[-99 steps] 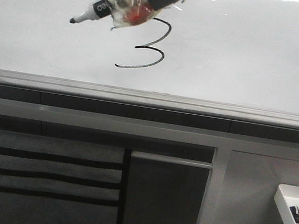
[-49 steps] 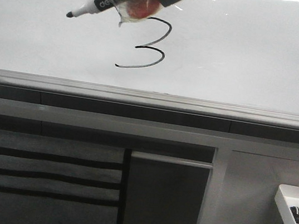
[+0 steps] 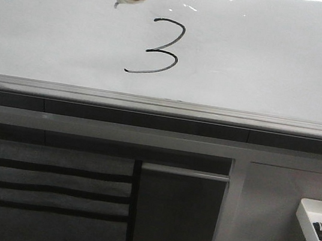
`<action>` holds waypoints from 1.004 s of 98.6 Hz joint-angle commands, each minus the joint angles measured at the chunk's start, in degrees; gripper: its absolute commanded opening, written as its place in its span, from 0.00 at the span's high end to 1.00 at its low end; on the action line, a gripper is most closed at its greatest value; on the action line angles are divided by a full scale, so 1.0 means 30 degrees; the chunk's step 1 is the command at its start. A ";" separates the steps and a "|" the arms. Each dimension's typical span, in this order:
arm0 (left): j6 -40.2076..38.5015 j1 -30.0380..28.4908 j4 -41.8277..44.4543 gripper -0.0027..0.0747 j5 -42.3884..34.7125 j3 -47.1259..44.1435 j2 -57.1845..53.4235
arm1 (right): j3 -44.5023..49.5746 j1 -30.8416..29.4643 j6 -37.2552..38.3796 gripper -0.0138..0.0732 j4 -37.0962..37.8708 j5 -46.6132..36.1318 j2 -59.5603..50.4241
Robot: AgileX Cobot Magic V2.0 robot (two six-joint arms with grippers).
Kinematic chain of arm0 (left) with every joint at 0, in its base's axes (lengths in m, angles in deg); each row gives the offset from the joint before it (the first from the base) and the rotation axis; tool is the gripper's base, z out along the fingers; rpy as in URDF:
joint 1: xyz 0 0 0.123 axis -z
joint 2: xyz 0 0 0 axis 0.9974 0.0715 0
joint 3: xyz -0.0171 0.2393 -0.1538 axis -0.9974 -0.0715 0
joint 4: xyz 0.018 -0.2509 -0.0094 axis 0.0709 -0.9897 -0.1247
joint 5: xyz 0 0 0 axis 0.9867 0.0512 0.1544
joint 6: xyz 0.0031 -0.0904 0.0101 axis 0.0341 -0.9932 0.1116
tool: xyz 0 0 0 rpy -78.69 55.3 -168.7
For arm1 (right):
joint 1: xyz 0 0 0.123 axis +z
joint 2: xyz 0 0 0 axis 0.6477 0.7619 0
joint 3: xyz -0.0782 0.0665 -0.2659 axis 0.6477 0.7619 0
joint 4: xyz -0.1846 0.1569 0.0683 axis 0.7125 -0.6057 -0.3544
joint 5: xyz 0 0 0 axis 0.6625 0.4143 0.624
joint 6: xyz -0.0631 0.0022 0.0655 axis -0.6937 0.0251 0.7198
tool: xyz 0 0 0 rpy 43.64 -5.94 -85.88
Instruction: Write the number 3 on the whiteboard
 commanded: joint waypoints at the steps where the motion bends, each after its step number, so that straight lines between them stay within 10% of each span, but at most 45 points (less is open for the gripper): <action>1: 0.1331 0.1073 -0.0745 0.37 -0.1852 0.0626 0.0630 | -0.0478 0.0140 -0.0158 0.90 -0.0692 -0.0908 -0.0445; 67: 0.2692 0.3697 0.1055 0.38 -0.7344 0.0658 0.4840 | -0.0478 0.0276 -0.0158 0.90 -0.0909 -0.0551 -0.0445; 99: 0.2692 0.3697 0.1022 0.74 -0.7282 0.0658 0.4840 | -0.0478 0.0276 -0.0188 0.90 -0.0909 -0.0509 -0.0411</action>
